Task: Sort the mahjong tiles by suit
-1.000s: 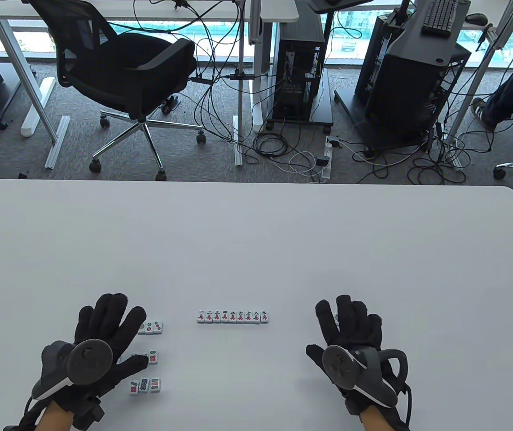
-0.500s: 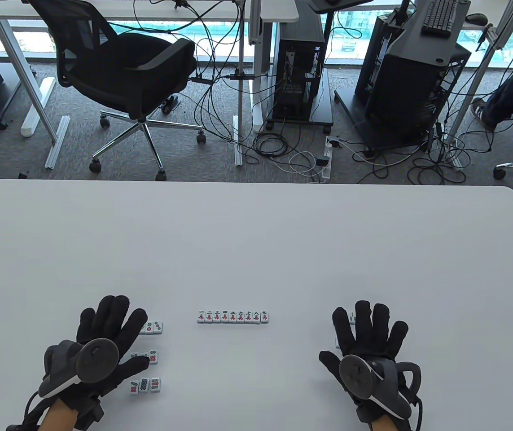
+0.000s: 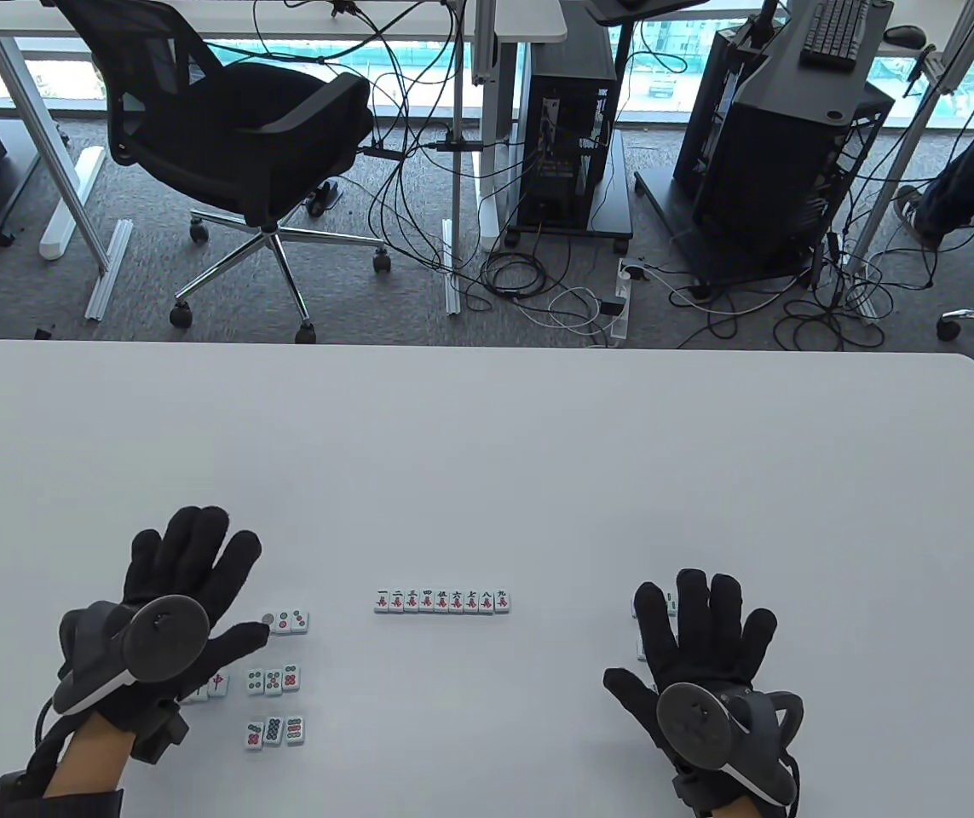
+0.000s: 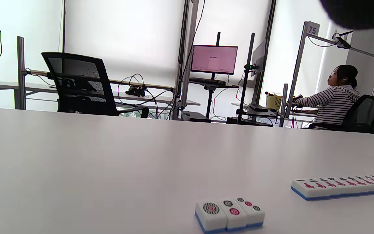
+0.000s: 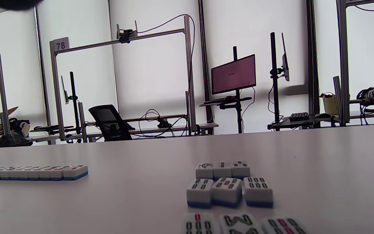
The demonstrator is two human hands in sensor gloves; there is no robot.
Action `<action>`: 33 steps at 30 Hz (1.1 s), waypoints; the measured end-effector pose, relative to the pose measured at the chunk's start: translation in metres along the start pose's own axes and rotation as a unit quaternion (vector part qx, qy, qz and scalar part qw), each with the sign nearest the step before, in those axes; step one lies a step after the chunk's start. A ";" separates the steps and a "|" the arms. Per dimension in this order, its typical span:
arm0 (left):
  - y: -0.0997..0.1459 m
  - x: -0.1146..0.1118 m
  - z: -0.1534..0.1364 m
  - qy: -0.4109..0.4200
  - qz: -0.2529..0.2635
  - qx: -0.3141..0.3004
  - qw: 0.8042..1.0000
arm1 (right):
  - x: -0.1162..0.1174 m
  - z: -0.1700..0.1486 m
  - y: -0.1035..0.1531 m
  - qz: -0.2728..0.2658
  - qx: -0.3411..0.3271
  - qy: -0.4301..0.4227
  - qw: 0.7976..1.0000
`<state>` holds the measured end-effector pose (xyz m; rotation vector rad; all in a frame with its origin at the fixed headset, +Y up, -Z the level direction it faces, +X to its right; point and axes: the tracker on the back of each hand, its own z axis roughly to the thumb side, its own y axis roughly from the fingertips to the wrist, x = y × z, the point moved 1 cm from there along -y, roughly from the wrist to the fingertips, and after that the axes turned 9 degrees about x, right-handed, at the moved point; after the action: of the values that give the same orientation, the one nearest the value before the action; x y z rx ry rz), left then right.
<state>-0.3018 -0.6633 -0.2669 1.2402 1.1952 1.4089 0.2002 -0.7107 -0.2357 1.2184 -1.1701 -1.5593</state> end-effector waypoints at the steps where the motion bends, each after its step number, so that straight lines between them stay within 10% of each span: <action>1: -0.002 0.005 0.000 -0.005 0.006 0.002 1.000 | 0.000 0.000 0.000 0.000 0.000 -0.002 1.000; 7: -0.028 0.018 0.010 -0.110 0.010 0.011 0.994 | -0.001 0.000 0.001 0.003 -0.005 -0.018 1.000; 21: -0.047 -0.080 0.037 -0.275 -0.174 -0.012 0.945 | 0.001 -0.001 0.001 0.004 -0.006 -0.030 1.000; 33: -0.041 -0.120 0.053 -0.309 -0.192 -0.040 0.931 | 0.003 -0.001 0.000 0.016 -0.009 -0.034 0.999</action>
<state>-0.2349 -0.7698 -0.3223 1.1871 0.8613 0.6890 0.2010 -0.7139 -0.2368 1.1362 -1.2107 -1.5946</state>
